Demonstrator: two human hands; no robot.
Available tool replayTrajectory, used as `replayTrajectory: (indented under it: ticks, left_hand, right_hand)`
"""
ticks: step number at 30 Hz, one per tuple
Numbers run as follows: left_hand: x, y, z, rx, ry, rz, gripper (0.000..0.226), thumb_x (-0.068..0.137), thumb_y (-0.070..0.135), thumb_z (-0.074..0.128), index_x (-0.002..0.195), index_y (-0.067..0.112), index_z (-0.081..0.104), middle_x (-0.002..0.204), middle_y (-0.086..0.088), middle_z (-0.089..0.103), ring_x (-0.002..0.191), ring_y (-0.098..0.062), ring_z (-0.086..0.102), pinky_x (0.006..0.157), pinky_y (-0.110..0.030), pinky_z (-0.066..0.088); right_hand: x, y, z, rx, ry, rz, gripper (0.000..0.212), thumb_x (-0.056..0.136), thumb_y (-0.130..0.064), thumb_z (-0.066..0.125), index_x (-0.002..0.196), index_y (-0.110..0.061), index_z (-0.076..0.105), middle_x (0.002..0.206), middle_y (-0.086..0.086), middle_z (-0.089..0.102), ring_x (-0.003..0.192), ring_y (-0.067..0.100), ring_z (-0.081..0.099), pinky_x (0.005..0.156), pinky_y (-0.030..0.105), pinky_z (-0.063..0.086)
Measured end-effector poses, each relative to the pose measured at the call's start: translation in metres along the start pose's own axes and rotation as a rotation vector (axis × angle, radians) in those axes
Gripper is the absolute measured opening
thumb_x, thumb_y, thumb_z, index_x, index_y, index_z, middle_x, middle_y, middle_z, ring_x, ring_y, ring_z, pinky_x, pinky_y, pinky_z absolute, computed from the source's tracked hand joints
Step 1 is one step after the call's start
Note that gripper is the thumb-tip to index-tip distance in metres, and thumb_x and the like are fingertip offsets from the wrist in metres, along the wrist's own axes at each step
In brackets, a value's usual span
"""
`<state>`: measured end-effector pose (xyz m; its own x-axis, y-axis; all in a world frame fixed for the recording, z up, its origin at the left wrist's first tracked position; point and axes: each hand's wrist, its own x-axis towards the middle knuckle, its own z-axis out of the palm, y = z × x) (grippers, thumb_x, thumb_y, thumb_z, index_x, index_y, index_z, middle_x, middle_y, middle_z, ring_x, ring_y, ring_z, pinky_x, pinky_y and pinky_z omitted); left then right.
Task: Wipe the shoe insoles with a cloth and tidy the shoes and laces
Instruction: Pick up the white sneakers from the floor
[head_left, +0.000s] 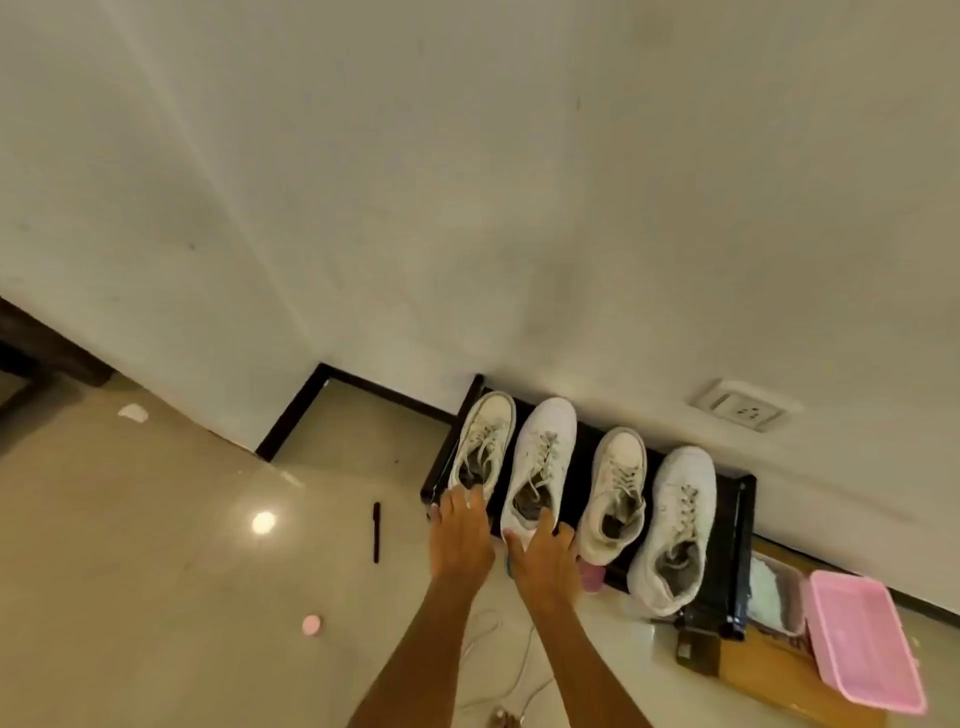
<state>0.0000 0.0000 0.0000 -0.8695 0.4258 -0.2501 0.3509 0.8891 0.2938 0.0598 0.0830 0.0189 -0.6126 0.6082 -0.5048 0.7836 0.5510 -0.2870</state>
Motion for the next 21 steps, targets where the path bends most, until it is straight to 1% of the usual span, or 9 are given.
replayTrajectory:
  ticks: [2,4,6,9,11,13,16,18,21]
  left_hand:
    - [0.023,-0.007,0.019,-0.018,-0.095,-0.122,0.061,0.091,0.024,0.055,0.145,0.018,0.026,0.145,-0.017,0.031,0.134,-0.028,0.034,0.11,-0.035,0.033]
    - [0.045,-0.017,0.032,-0.032,-0.152,-0.173,0.069,0.092,0.02,0.056,0.149,0.022,0.016,0.152,-0.023,0.016,0.139,-0.033,0.026,0.112,-0.037,0.029]
    - [0.061,-0.024,0.049,-0.031,-0.214,-0.158,0.065,0.092,0.019,0.056,0.147,0.023,0.022,0.153,-0.025,0.013,0.137,-0.035,0.029,0.109,-0.039,0.033]
    - [0.08,-0.037,0.072,-0.085,-0.26,-0.152,0.045,0.092,0.021,0.056,0.134,0.018,0.04,0.149,-0.023,0.023,0.13,-0.034,0.037,0.1,-0.042,0.042]
    - [0.087,-0.044,0.084,-0.168,-0.175,-0.154,0.033,0.093,0.021,0.054,0.124,0.013,0.05,0.137,-0.018,0.041,0.12,-0.032,0.046,0.094,-0.041,0.047]
    - [0.086,-0.048,0.091,-0.244,-0.048,-0.159,0.026,0.092,0.022,0.055,0.115,0.008,0.057,0.121,-0.014,0.054,0.108,-0.029,0.054,0.087,-0.039,0.05]
    - [0.062,-0.05,0.096,-0.352,0.088,-0.203,0.023,0.091,0.02,0.056,0.107,0.004,0.062,0.112,-0.014,0.06,0.101,-0.029,0.058,0.081,-0.035,0.05]
    - [0.035,-0.052,0.101,-0.437,0.143,-0.24,0.019,0.088,0.018,0.061,0.1,0.004,0.064,0.106,-0.014,0.063,0.094,-0.029,0.062,0.076,-0.035,0.052]
    - [-0.015,-0.065,0.107,-0.566,0.282,-0.341,0.016,0.078,0.018,0.07,0.088,0.006,0.067,0.09,-0.012,0.069,0.076,-0.029,0.065,0.062,-0.032,0.055]
  right_hand:
    - [0.024,0.008,0.022,0.054,-0.065,0.106,0.072,0.09,-0.051,0.047,0.146,-0.018,0.017,0.145,0.02,0.028,0.13,0.034,0.035,0.103,0.04,0.036]
    - [0.043,0.015,0.039,0.079,-0.114,0.125,0.073,0.09,-0.044,0.054,0.147,-0.019,0.015,0.149,0.022,0.021,0.133,0.038,0.032,0.103,0.042,0.036]
    - [0.061,0.022,0.059,0.102,-0.119,0.105,0.07,0.088,-0.037,0.058,0.144,-0.018,0.021,0.148,0.023,0.023,0.129,0.038,0.038,0.098,0.041,0.041]
    - [0.083,0.03,0.079,0.185,-0.042,0.105,0.055,0.085,-0.029,0.062,0.132,-0.014,0.038,0.14,0.023,0.034,0.115,0.038,0.052,0.091,0.042,0.049]
    - [0.091,0.035,0.087,0.233,0.018,0.095,0.044,0.085,-0.027,0.062,0.124,-0.012,0.047,0.137,0.022,0.039,0.111,0.038,0.054,0.089,0.04,0.049]
    - [0.089,0.041,0.089,0.28,0.071,0.047,0.037,0.086,-0.024,0.062,0.119,-0.01,0.054,0.134,0.017,0.044,0.111,0.036,0.054,0.089,0.036,0.046]
    - [0.071,0.047,0.09,0.289,0.14,-0.036,0.034,0.086,-0.016,0.064,0.118,-0.007,0.057,0.133,0.014,0.047,0.113,0.032,0.054,0.09,0.032,0.044]
    - [0.053,0.051,0.094,0.233,0.165,-0.081,0.036,0.086,-0.015,0.064,0.12,-0.006,0.056,0.135,0.015,0.047,0.117,0.033,0.052,0.091,0.037,0.047]
    - [0.021,0.048,0.103,0.179,0.18,-0.171,0.032,0.086,-0.018,0.064,0.115,-0.007,0.058,0.136,0.014,0.047,0.119,0.034,0.05,0.09,0.042,0.049]
